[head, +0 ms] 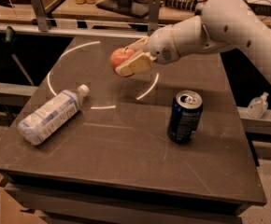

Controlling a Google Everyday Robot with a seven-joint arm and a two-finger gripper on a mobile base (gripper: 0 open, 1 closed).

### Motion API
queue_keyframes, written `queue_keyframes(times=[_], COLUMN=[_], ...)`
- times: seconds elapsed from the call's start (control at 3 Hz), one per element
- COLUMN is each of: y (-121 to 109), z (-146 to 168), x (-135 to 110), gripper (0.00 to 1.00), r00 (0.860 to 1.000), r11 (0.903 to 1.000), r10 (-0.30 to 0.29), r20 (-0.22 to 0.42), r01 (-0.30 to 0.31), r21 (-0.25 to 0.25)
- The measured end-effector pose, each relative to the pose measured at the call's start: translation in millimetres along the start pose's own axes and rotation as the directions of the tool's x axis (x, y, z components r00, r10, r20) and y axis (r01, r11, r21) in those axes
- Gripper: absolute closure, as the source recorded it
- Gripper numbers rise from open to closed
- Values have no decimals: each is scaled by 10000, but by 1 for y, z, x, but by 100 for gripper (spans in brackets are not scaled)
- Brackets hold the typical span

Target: Move apple near blue plastic bottle

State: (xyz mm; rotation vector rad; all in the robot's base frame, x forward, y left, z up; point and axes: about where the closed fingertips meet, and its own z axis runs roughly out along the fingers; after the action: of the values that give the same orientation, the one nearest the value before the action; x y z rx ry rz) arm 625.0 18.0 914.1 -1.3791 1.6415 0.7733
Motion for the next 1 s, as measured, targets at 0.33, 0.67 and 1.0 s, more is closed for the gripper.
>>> queue_keyframes(times=[0.33,0.67,1.0], y=[33,53,67], z=[30,45,51], x=[3,0,6], gripper=[100,84,59], r00=[9998,9994,9997], r11=[9991,9971,9970], r10=[56,132,151], r20=[177,333,176], r01=[-49,-107,-137], r21=[-425,-747,-759])
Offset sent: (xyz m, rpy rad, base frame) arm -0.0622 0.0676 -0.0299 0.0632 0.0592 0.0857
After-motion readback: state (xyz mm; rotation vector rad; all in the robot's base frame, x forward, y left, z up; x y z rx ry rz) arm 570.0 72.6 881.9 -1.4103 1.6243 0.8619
